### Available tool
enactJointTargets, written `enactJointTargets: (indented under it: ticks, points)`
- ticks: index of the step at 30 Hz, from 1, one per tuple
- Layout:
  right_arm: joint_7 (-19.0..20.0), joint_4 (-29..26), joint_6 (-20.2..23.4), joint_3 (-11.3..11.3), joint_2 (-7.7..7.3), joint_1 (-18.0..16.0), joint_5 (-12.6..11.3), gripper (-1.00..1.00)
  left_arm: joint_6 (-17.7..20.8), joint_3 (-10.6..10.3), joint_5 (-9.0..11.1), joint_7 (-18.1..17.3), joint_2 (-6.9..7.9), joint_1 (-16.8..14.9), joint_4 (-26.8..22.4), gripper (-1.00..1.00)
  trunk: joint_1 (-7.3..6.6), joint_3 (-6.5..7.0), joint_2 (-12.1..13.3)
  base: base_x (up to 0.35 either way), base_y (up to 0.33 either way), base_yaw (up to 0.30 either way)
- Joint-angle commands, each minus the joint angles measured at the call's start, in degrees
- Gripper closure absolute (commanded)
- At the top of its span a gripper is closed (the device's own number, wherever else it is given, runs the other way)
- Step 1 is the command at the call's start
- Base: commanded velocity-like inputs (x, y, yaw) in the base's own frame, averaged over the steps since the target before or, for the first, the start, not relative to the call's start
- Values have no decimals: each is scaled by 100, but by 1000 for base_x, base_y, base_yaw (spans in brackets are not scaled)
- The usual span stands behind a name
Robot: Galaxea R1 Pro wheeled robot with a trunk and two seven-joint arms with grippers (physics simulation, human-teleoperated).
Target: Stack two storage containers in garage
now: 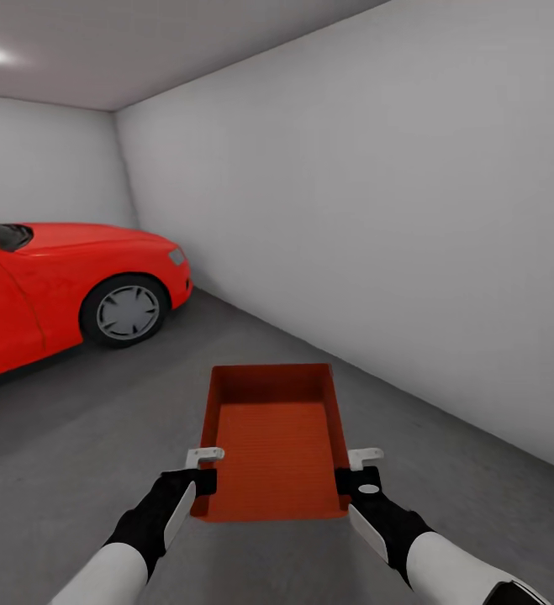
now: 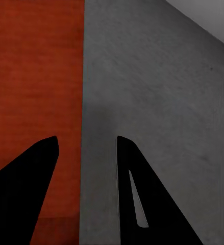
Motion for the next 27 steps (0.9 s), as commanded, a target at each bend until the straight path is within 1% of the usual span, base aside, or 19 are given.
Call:
enactJointTargets:
  ticks: [1, 27]
  points:
    - [-46, -9, 29, -9, 122, -8, -107, 100, 28, 26, -176, 220, -2, 0, -27, 100, 5, -9, -8, 322, 0, -253]
    - [-46, -9, 31, -9, 122, -8, -107, 100, 28, 26, -176, 220, -2, 1, -27, 100, 5, -9, -8, 322, 0, -253]
